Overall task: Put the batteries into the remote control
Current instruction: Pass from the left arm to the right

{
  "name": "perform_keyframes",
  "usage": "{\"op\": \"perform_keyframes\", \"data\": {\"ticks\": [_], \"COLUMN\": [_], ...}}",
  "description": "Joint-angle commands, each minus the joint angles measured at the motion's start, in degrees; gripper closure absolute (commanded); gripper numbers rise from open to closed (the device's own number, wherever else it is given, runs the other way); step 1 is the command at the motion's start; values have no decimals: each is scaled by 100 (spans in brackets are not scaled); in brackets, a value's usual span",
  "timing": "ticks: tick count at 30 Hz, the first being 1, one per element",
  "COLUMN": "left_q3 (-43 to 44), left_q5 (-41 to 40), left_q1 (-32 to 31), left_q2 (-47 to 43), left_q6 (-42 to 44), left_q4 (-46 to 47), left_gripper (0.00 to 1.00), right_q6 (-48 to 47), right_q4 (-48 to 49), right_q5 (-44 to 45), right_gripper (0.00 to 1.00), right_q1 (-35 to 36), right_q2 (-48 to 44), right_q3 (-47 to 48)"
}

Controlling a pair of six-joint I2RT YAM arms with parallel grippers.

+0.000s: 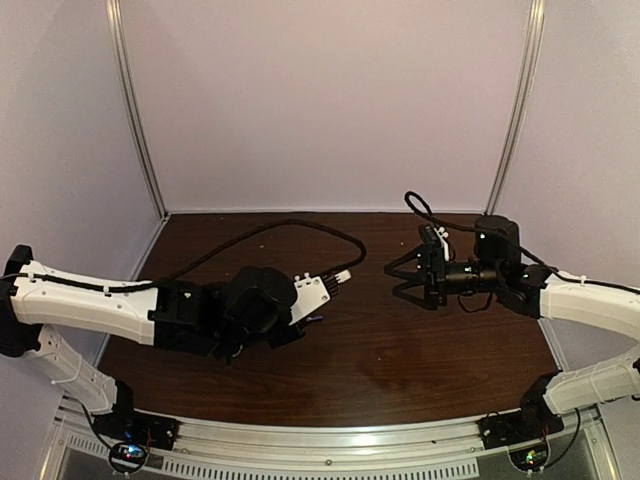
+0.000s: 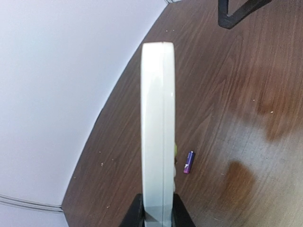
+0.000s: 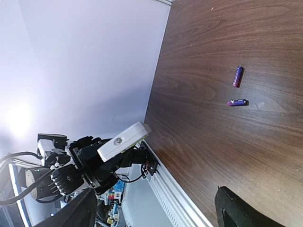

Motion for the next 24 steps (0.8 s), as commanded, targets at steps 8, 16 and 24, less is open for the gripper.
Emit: {"op": "perform_keyframes", "data": {"ticks": [8, 16, 24], "left_q3": [15, -69, -177], "left_q5": [-926, -1189, -1414], "left_q1": [-276, -447, -562], "left_q2": [371, 577, 733], "left_q6": [1300, 1893, 2359], "left_q4": [951, 1372, 1780], "left_gripper": [100, 100, 100], "right_q6": [1614, 1998, 2711], "right_q4": [1645, 2056, 2799], "right_q5": [-357, -451, -480], "right_gripper": [18, 24, 37], "right_q1": [252, 454, 596], "right_q2": [506, 1030, 1338], "right_q3": [-214, -114, -141]}}
